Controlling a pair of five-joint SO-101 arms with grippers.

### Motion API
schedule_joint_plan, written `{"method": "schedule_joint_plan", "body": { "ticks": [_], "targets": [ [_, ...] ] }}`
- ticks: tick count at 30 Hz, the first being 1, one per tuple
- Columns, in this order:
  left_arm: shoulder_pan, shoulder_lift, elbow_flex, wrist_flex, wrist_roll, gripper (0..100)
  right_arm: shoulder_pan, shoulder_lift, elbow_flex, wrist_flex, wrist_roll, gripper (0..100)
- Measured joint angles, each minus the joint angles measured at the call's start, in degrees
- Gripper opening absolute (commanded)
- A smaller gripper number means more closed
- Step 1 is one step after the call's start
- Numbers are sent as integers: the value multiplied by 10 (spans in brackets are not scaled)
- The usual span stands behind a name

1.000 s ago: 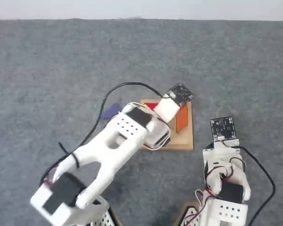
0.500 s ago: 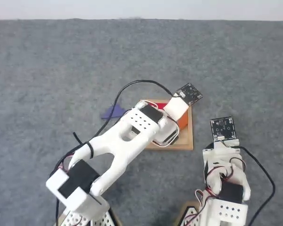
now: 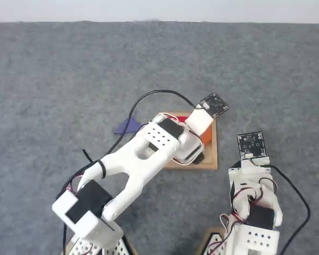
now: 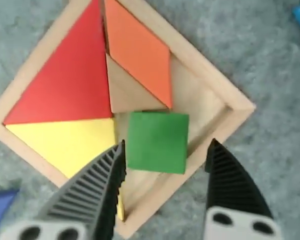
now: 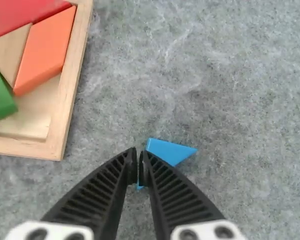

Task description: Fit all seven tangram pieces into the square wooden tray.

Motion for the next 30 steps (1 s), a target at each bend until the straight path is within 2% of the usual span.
{"method": "schedule_joint_plan", "body": {
  "ticks": [7,11,15,22,26,30],
  "targets": [
    [-1,18,7,-42,0,242,0,0,0,0,0,20],
    [-25,51,12,-76,0,228,0,0,0,0,0,20],
    [-47,70,0,-78,-8,219,0,0,0,0,0,20],
    [-35,70,-3,-78,-29,219,0,0,0,0,0,20],
    [-25,33,21,-78,-29,220,0,0,0,0,0,20],
    [-61,-69,70,-78,-20,220,0,0,0,0,0,20]
  ]
}}
